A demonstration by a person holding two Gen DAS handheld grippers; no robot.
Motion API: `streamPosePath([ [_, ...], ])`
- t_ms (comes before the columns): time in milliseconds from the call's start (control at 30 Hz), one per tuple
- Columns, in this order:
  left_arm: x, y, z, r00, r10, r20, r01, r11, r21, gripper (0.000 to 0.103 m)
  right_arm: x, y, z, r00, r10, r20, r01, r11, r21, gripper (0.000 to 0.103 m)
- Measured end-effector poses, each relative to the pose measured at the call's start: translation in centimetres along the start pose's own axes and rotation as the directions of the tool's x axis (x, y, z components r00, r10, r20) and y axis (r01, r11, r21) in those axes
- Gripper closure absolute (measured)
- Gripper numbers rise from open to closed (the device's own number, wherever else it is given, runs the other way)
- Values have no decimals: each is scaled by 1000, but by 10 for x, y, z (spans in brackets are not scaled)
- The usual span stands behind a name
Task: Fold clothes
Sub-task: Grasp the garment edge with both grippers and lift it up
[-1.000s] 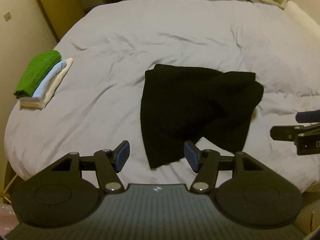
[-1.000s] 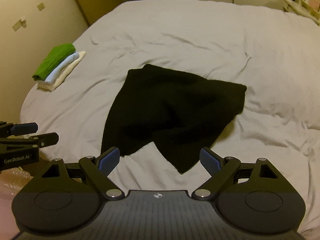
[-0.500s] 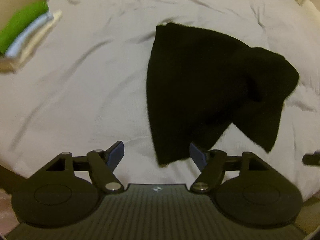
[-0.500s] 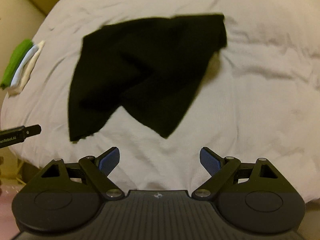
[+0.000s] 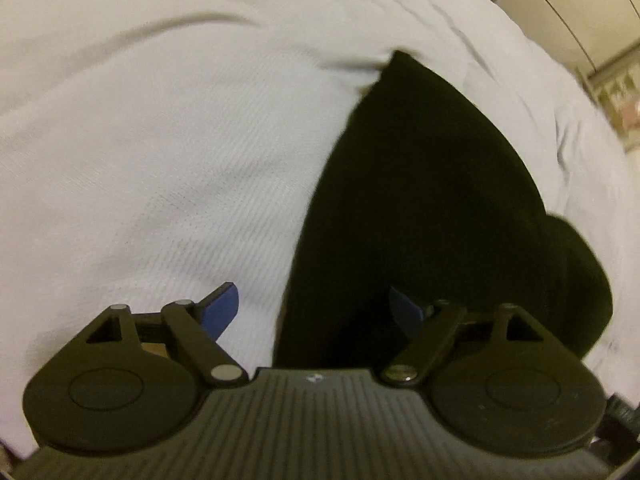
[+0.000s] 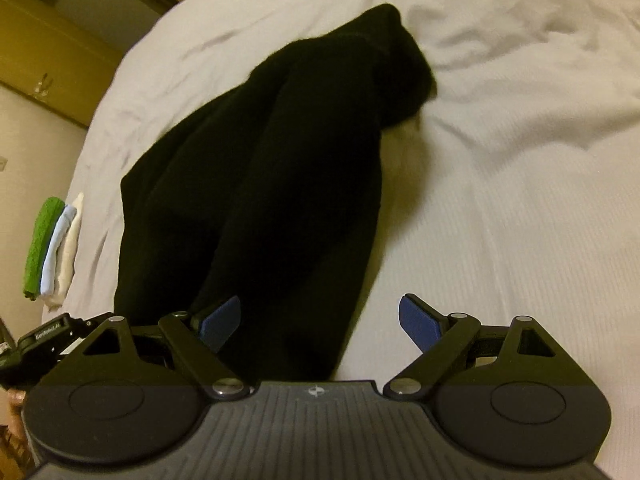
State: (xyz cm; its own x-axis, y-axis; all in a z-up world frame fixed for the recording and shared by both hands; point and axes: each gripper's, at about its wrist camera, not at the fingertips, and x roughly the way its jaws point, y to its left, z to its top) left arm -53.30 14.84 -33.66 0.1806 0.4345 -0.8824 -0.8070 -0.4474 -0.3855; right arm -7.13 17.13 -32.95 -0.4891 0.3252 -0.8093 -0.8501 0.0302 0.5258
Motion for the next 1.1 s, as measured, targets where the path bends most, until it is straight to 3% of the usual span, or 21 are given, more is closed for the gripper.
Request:
streamPosePath([
  [100,14,5,-1,999,-43,2,43,999,-19,9,18,-6,4,1000,26,7,-26,1000,-8,14],
  [167,18,4,-3,997,-71,1,71,997,3,10,30,-7,7,999,43,13,-43,999,-7,13],
  [200,19,3,-3,996,-90,0,90,996,20,18,36,-8,9,998,52,17,-52,999,-7,14],
  [233,20,1,-3,994,-108,-2,108,993,38,42,42,-9,10,998,61,20,-61,998,-6,19],
  [267,21,-3,-4,993,-121,-15,122,991,63,58,47,-9,12,997,70,23,-70,998,-6,35],
  [300,22,-7,-4,991,-134,-29,136,987,89,83,48,-6,12,997,73,22,-73,997,-9,47],
  [333,22,-11,-4,988,-146,-43,150,982,114,94,49,-3,13,997,77,20,-76,997,-11,54],
  [400,19,-14,-5,987,-154,-51,160,976,148,96,44,2,13,995,97,28,-96,995,-7,83],
  [433,13,-14,-4,986,-161,-50,167,973,157,97,40,4,12,993,114,38,-114,993,14,91],
  [600,-46,-20,6,959,-284,14,273,933,234,98,-3,15,5,967,205,151,-219,972,85,92],
  [767,-141,-37,23,896,-429,117,370,865,338,98,-79,56,1,909,280,308,-294,956,-3,93],
  [867,-201,-47,28,854,-491,173,387,821,419,98,-137,83,1,851,342,399,-330,939,-102,93],
  [967,-260,-54,29,796,-558,235,395,773,497,98,-183,107,4,795,375,476,-341,926,-161,93],
  [1100,-334,-61,28,712,-632,305,392,718,575,98,-252,134,-4,697,433,571,-339,901,-269,93],
])
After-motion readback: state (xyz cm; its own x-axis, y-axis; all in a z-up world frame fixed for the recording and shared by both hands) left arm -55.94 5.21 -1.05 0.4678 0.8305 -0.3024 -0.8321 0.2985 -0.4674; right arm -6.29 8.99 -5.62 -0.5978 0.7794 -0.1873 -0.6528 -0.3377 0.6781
